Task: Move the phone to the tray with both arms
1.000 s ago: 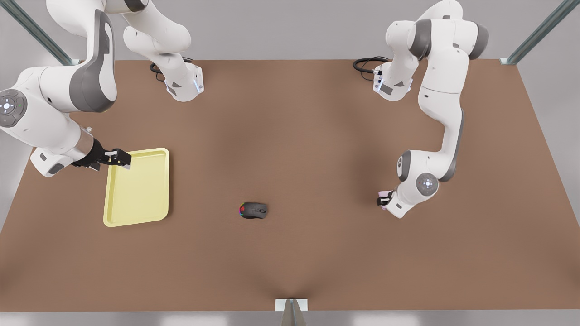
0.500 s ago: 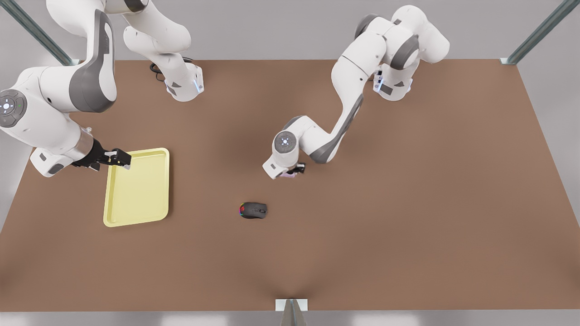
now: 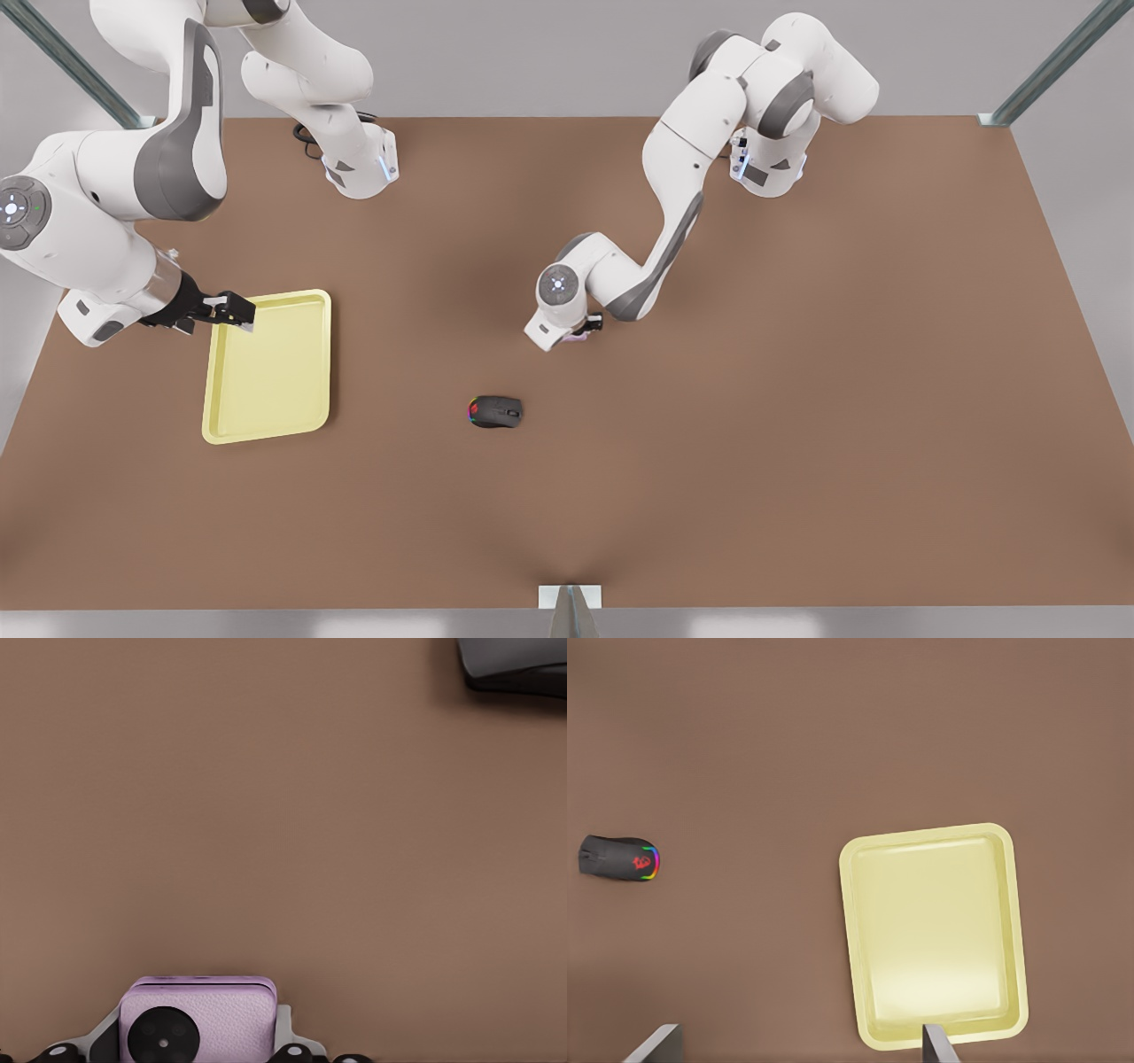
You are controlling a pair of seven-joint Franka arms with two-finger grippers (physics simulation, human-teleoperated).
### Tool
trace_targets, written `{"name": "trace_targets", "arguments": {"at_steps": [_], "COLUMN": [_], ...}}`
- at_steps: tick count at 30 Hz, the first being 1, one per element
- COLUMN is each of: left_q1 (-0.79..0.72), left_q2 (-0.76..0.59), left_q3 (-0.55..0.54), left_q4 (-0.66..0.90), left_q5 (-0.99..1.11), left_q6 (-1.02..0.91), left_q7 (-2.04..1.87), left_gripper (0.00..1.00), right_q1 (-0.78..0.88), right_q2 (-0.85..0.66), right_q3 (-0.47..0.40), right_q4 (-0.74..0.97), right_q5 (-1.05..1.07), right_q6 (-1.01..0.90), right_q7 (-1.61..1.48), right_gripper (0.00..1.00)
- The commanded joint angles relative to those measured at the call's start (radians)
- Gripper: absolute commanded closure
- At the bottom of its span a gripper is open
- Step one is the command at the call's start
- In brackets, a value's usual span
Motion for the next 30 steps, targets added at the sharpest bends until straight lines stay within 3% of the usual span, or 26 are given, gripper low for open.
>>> {"name": "trace_targets", "arguments": {"at_steps": [1,5,8,13,15,16,17,18,19,21,22,30], "left_q1": [0.0,0.008,0.008,0.026,0.052,0.1,0.169,0.219,0.226,0.261,0.269,0.278], "left_q2": [-0.009,-0.02,-0.019,-0.057,-0.16,-0.233,-0.256,-0.281,-0.356,-0.368,-0.368,-0.338], "left_q3": [0.0,0.0,-0.005,-0.003,0.005,0.009,0.009,0.006,0.011,0.012,0.012,0.012], "left_q4": [-0.025,-0.062,-0.062,-0.06,-0.049,0.027,0.222,0.411,0.422,0.425,0.425,0.411], "left_q5": [-0.003,-0.008,-0.01,-0.005,-0.01,-0.016,-0.04,-0.049,-0.043,-0.051,-0.053,-0.08], "left_q6": [0.01,0.044,0.053,0.033,-0.143,-0.364,-0.664,-0.824,-0.824,-0.783,-0.771,-0.751], "left_q7": [0.244,0.333,0.333,0.33,0.307,0.304,0.304,0.298,0.297,0.306,0.303,0.297], "left_gripper": [0.26,0.25,0.01,0.0,0.0,0.0,0.0,0.0,0.0,0.0,0.0,0.0], "right_q1": [0.0,-0.001,-0.001,0.0,0.009,0.016,0.032,0.092,0.132,0.164,0.178,0.502], "right_q2": [-0.001,-0.001,0.0,0.008,0.006,0.013,0.042,0.081,0.103,0.154,0.171,0.445], "right_q3": [0.001,-0.001,-0.001,-0.001,0.006,0.009,0.027,0.042,0.056,0.111,0.15,0.15], "right_q4": [0.0,0.0,0.0,0.002,0.007,0.004,0.007,0.013,0.051,0.083,0.083,0.043], "right_q5": [0.001,0.001,0.001,0.001,0.002,0.004,0.027,0.028,0.027,0.027,0.021,-0.028], "right_q6": [0.0,0.0,0.0,0.0,0.0,0.012,0.02,0.024,0.023,0.017,0.03,0.412], "right_q7": [0.0,0.0,0.0,0.0,0.0,-0.003,-0.008,-0.01,-0.011,-0.005,0.062,0.987], "right_gripper": [0.0,0.0,0.0,0.0,0.0,0.0,0.0,0.0,0.0,0.0,0.0,0.0]}}
